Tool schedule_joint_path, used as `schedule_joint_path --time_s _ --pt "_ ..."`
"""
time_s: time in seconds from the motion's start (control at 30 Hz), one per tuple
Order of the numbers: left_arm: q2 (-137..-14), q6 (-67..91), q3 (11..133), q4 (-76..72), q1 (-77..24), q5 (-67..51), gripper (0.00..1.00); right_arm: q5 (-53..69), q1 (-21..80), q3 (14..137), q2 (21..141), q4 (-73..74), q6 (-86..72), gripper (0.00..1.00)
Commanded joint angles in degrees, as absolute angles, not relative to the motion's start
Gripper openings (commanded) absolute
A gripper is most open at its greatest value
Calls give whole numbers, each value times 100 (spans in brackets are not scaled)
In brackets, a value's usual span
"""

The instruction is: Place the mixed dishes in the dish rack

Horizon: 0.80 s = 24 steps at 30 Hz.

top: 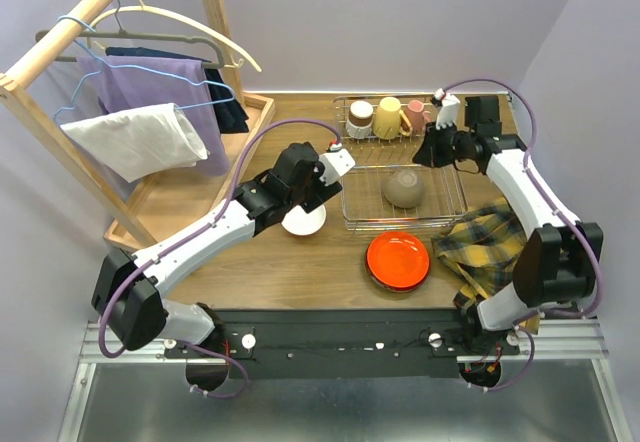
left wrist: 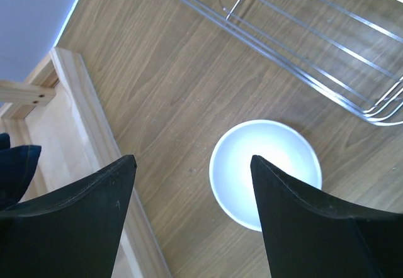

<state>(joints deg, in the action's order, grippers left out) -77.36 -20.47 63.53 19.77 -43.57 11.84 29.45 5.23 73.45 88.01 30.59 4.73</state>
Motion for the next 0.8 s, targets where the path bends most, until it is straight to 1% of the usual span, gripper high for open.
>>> schedule_joint_path --time_s 0.0,0.17,0.2,0.4,0.63,0.7,0.77 --pt "-7682 -2311 6293 1933 -4315 1495 83 2892 869 7655 9377 2646 835 11" --pt "-7603 -2312 6319 2329 -4315 1406 83 2777 1274 7909 9992 2452 932 7" --pt "-7585 -2320 6311 2364 -4315 1398 83 2760 1309 7971 10237 2504 932 8" --pt "-7480 -2399 6267 2391 -4315 1485 83 2523 1380 8182 10643 2522 1002 7" --pt "-7514 -2636 6179 2347 -4254 1582 84 2004 1371 8043 10486 3085 1538 6" --pt "-7567 -2663 6275 2399 -4210 1504 84 1873 1362 7814 10250 3102 1643 6" --pt "-7821 -2646 6598 2820 -4114 1363 84 1750 1371 7656 10099 3129 1705 6"
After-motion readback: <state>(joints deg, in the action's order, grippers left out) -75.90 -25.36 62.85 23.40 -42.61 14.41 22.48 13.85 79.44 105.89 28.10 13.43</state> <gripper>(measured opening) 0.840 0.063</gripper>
